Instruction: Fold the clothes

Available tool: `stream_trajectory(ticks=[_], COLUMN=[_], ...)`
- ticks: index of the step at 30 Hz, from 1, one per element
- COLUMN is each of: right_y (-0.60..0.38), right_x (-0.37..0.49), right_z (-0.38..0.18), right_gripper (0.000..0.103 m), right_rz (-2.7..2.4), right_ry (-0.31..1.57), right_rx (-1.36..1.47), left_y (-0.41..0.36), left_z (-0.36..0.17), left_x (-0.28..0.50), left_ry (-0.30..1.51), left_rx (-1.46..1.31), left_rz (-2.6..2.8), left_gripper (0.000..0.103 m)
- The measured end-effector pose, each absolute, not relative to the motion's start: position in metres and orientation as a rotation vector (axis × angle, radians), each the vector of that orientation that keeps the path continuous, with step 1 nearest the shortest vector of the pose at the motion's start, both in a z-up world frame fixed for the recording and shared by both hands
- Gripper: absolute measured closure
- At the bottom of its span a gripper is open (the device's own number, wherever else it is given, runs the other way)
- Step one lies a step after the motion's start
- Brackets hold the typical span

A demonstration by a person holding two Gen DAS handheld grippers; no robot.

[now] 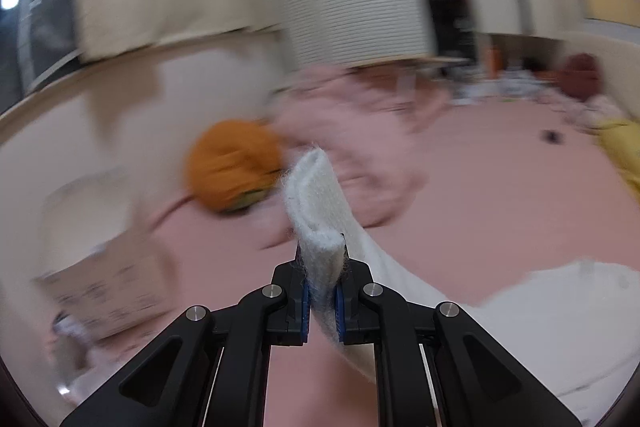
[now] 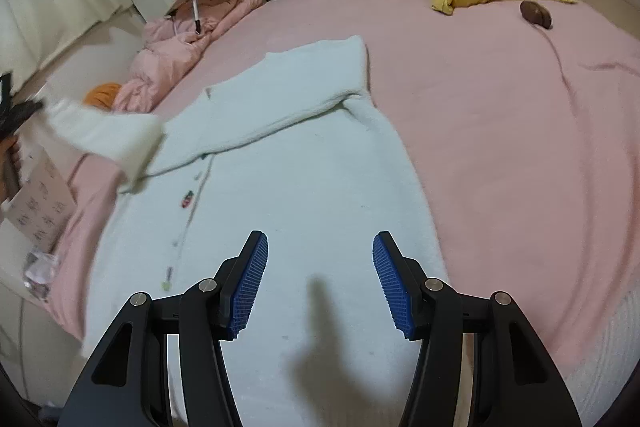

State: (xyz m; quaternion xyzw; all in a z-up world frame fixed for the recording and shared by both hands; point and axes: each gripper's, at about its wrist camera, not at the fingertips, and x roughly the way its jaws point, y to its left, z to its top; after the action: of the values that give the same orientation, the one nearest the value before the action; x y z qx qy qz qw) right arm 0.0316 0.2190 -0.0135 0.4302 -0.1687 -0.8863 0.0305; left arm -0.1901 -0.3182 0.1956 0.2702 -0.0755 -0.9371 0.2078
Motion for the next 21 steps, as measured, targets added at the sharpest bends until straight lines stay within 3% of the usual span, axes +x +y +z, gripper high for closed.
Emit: stream_trajectory(ticks=[5, 9, 17, 20, 21], right_y=[0.202, 0.188, 0.158, 0.152, 0.151], right_x=[0.029, 0.025, 0.018, 0.016, 0.016], right_z=[-0.019, -0.022, -0.028, -0.032, -0.033], right_gripper=[0.047, 0.047, 0.047, 0.047, 0.047], right_rz=[-2.743, -2.749, -2.723, -2.704, -2.698], right_ry=[-0.381, -0.284, -0.129, -0.112, -0.112], right_rx=[1.392, 1.439, 1.505, 1.526, 1.532], left_y=[-0.446, -0.522, -0.586, -0.587, -0.583], left_z=[0.159, 0.094, -0.030, -0.057, -0.057], left_x=[-0.162, -0.140, -0.091, -0.086, -0.084], left_ry=[-0.099, -0.058, 0.120, 0.088, 0.047], left_rx=[0.760, 0.889, 1.081, 1.131, 1.108], left_rz=[-2.399, -2.250, -2.053, -2.012, -1.997], left_gripper=[0.093, 0.093, 0.093, 0.079, 0.063])
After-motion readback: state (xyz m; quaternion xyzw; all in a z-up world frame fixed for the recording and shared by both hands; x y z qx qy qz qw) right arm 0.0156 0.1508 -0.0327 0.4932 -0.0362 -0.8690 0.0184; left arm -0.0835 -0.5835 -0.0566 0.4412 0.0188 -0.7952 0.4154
